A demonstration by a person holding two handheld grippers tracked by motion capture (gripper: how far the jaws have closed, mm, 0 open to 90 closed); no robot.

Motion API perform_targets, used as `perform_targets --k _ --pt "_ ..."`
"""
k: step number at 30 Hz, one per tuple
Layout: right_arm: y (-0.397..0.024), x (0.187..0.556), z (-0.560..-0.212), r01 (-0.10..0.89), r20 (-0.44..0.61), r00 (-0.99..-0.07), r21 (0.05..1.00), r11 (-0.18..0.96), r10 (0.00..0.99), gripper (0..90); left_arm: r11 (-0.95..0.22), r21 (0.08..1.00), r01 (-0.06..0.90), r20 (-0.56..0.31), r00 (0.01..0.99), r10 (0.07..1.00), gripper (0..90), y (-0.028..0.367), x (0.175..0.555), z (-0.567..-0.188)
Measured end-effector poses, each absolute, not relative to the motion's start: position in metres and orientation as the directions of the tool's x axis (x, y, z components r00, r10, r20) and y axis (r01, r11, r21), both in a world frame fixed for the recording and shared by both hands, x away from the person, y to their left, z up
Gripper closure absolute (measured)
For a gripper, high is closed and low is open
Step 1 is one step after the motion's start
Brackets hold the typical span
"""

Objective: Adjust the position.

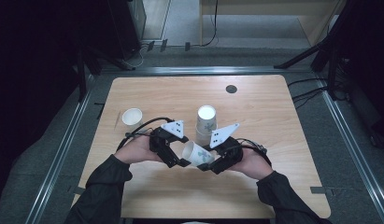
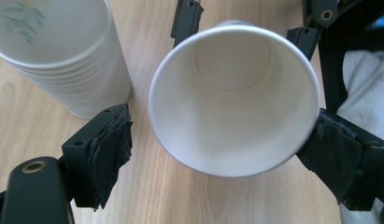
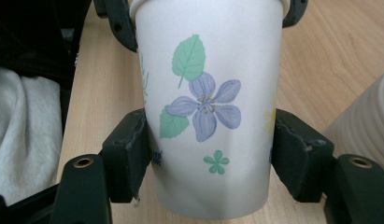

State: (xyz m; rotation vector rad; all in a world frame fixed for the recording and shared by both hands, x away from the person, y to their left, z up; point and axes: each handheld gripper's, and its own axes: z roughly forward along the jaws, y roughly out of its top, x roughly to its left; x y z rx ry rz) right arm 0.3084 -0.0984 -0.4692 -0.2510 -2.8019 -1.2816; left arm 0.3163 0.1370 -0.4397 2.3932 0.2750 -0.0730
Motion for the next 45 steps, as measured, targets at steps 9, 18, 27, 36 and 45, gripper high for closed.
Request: perform_targets --k 9,18,27,36,45 --pt "-0.102 0.308 -0.464 0.167 0.121 -0.986 0.766 0.62 0.116 33.7 -0.627 0.733 0.265 -0.181 0.964 0.195 12.7 0.146 0.309 -0.448" --pt "-0.101 0.309 -0.462 0.163 0.135 -0.987 0.787 0.595 0.091 33.7 -0.545 0.789 0.284 -0.224 0.959 0.175 13.3 0.145 0.309 -0.453" --pt "-0.099 0.309 -0.463 0.17 0.148 -0.985 0.787 0.593 0.086 33.9 -0.523 0.809 0.268 -0.213 0.963 0.165 21.0 0.143 0.308 -0.453" --pt "-0.099 0.31 -0.464 0.174 0.153 -0.984 0.784 0.596 0.086 33.4 -0.549 0.794 0.259 -0.204 0.966 0.16 24.8 0.144 0.309 -0.452" --pt "-0.1 0.31 -0.467 0.185 0.14 -0.983 0.775 0.604 0.121 24.7 -0.566 0.78 0.266 -0.186 0.963 0.196 25.0 0.153 0.311 -0.446"
